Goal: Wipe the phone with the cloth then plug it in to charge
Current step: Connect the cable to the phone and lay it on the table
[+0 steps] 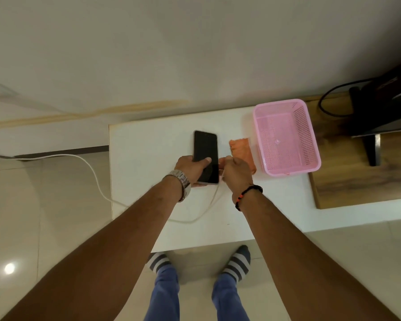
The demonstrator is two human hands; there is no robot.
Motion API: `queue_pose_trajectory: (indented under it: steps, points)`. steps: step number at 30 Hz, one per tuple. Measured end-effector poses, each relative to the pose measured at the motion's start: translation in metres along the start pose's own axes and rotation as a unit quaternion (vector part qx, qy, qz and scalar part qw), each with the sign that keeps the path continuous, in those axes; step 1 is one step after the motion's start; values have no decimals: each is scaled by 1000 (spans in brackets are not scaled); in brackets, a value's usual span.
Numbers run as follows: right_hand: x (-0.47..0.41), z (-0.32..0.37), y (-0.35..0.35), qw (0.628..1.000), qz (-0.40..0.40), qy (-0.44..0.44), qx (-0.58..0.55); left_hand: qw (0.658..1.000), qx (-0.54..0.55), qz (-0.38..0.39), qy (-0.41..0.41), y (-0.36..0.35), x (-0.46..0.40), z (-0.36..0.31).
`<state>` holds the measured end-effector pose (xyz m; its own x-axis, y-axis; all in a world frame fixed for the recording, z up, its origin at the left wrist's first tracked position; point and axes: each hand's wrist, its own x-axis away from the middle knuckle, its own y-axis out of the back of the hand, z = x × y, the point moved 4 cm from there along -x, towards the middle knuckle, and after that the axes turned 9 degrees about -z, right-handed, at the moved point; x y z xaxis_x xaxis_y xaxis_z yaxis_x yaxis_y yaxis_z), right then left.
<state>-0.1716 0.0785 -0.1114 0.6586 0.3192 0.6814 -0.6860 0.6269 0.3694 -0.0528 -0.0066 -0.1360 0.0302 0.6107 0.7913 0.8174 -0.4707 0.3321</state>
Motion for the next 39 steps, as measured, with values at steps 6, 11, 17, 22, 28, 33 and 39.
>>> queue_pose_trajectory:
  steps: [6,11,17,22,28,33,39]
  points:
    - [37,25,-4,998,-20,27,-59,981,189,9,38,42,12,-11]
    - [88,51,-18,987,44,55,-142,923,379,-8,57,89,25,-35]
    - [121,82,-38,981,89,107,-138,905,425,5,23,120,39,-58]
    - [129,100,-46,978,91,143,-123,902,431,-12,13,135,44,-67]
    - [132,109,-56,979,79,159,-103,903,429,-20,12,143,42,-69]
    - [132,111,-60,981,66,170,-71,914,402,-51,-12,148,38,-66]
    - [130,111,-61,987,76,114,-85,940,319,-81,-86,157,36,-68]
